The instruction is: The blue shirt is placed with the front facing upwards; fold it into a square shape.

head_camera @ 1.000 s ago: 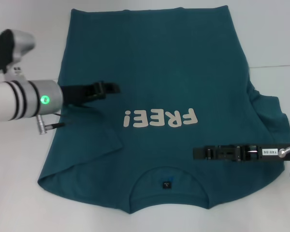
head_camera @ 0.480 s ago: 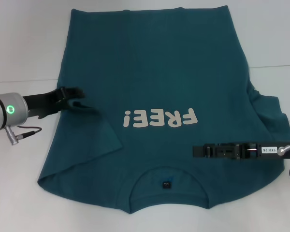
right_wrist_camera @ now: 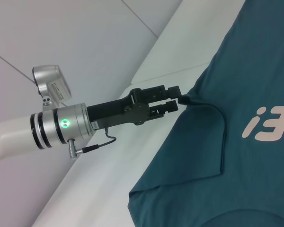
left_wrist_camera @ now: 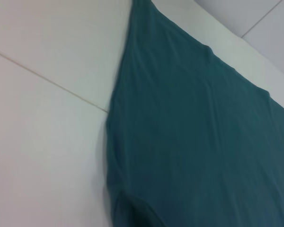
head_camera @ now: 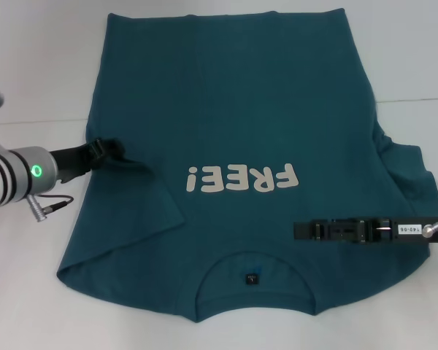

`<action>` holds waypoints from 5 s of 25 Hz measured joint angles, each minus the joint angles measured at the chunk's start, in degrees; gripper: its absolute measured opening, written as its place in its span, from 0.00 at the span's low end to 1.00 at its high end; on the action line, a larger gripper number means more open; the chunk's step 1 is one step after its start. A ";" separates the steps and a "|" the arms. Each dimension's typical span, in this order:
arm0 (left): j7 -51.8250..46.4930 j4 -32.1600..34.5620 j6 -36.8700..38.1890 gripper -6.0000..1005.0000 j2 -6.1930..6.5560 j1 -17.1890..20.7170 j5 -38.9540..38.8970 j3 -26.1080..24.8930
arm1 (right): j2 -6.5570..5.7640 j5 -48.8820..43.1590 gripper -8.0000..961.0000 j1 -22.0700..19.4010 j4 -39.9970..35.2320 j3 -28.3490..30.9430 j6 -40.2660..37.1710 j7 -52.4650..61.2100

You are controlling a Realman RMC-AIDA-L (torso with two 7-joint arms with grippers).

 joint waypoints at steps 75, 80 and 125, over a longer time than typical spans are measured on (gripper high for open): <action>19.05 19.56 59.80 0.90 -2.90 20.99 -10.26 -9.24 | -12.17 -21.14 0.98 -1.43 -17.57 15.47 2.24 29.02; 18.99 19.57 59.55 0.90 -2.99 20.80 -10.29 -9.26 | -11.77 -25.21 0.97 1.40 -13.35 14.76 7.99 30.59; 19.59 15.97 55.81 0.89 -3.10 19.24 -11.11 -9.26 | -9.69 -25.78 0.89 9.94 9.04 10.15 34.50 24.76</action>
